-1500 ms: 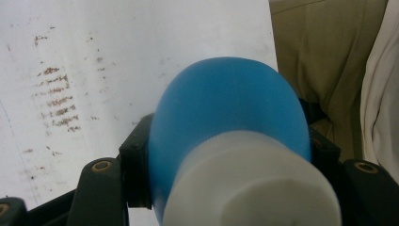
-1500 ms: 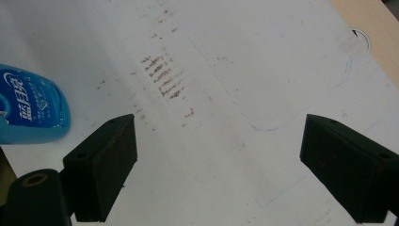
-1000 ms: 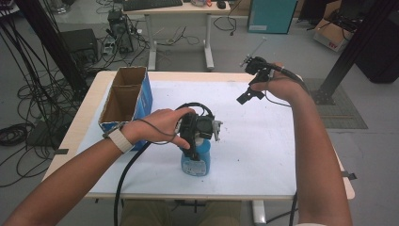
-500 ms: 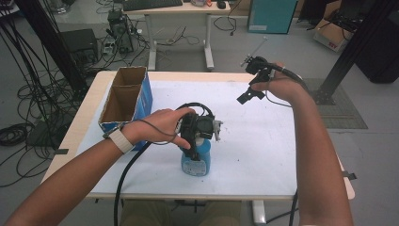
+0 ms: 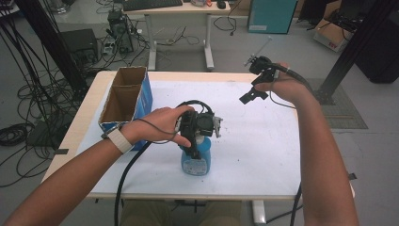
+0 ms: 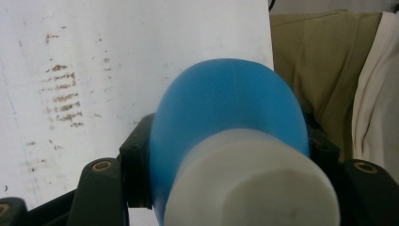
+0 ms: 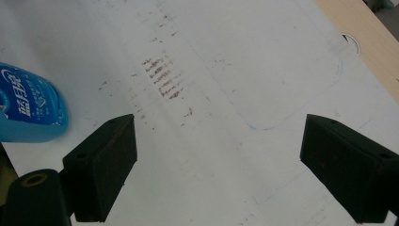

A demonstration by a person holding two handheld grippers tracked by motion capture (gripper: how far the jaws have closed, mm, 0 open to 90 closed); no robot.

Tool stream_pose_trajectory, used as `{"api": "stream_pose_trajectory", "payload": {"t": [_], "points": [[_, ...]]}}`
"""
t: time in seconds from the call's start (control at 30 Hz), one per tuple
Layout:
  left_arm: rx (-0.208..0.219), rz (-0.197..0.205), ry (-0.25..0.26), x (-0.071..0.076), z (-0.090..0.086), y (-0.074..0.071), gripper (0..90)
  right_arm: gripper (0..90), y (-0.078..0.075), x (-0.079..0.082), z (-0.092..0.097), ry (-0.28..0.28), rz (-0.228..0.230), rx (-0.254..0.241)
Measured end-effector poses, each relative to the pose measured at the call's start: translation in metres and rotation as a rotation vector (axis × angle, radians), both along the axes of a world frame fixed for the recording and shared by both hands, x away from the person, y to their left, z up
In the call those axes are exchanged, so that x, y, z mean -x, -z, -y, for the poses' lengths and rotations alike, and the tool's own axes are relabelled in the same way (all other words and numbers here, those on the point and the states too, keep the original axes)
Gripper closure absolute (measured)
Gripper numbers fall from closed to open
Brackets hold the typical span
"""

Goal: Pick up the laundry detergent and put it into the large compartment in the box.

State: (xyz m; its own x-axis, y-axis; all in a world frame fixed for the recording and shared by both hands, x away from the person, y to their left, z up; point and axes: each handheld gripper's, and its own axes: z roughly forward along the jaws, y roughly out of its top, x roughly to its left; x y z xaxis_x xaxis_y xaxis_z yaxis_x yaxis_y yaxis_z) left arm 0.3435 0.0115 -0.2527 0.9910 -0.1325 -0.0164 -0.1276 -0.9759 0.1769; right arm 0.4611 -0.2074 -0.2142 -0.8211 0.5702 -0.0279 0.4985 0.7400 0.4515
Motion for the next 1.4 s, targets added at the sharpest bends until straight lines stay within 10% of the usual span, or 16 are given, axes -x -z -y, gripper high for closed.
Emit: {"api": "stream_pose_trajectory", "payload": {"t": [0.47, 0.8, 1.4], "points": [[0.019, 0.039, -0.284, 0.002, -0.023, -0.061, 37.7, 11.4, -0.004, 0.014, 0.016, 0.011, 0.030, -0.026], [-0.045, 0.065, -0.485, 0.002, -0.035, -0.106, 37.6, 11.4, -0.005, 0.020, 0.019, -0.006, 0.045, -0.040], [-0.081, 0.049, -0.926, -0.026, -0.083, -0.185, 37.7, 11.4, -0.009, 0.018, 0.006, -0.034, 0.047, -0.030]]}}
